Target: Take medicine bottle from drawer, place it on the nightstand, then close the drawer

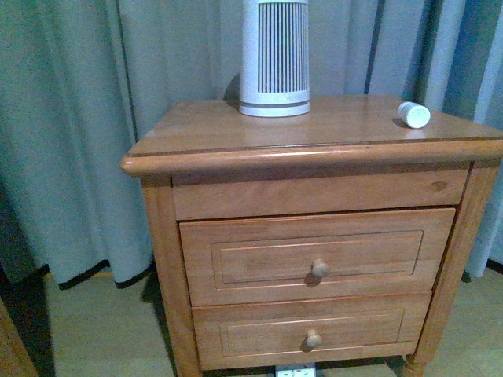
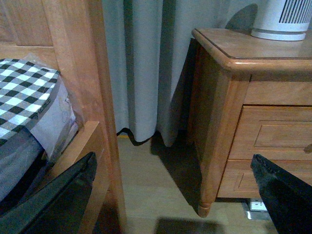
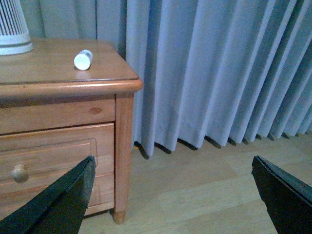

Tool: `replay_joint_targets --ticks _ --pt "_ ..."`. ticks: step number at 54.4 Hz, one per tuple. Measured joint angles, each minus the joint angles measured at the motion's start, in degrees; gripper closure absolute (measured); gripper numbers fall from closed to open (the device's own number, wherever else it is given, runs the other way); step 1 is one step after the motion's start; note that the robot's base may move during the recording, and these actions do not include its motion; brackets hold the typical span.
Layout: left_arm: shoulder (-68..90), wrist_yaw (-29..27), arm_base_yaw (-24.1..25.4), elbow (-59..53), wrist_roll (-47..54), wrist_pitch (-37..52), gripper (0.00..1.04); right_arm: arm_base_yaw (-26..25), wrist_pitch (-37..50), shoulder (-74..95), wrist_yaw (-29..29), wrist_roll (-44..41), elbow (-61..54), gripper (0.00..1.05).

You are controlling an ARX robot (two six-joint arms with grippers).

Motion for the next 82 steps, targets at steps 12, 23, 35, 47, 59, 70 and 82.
replay_joint_targets --ticks 12,23,35,47,59,70,82 --pt "0.0 0.1 0.0 0.0 0.0 0.0 0.07 -0.7 -7.8 -9.4 -2.3 0.5 -4.0 0.07" --pt "0.0 0.0 0.0 0.0 0.0 0.0 0.07 -11.7 -11.2 -15.8 -31.5 3.2 -5.0 0.32" --pt "0.0 0.1 0.0 0.0 0.0 0.0 0.07 -19.8 -12.2 -18.5 -43.1 3.5 -6.6 0.74" --pt "0.0 0.1 0.0 0.0 0.0 0.0 0.07 -28.0 -12.6 -21.5 -50.7 3.7 -9.1 1.01" --pt "0.0 0.1 0.0 0.0 0.0 0.0 0.07 -28.2 -12.7 -21.7 -50.8 3.7 -9.1 1.02" --pt "0.0 0.1 0.0 0.0 0.0 0.0 0.07 -28.2 -12.7 -21.8 -50.8 3.7 -9.1 0.95" --pt "0.0 0.1 0.0 0.0 0.0 0.0 0.07 -28.2 -12.7 -21.8 -50.8 3.7 -9.1 0.52"
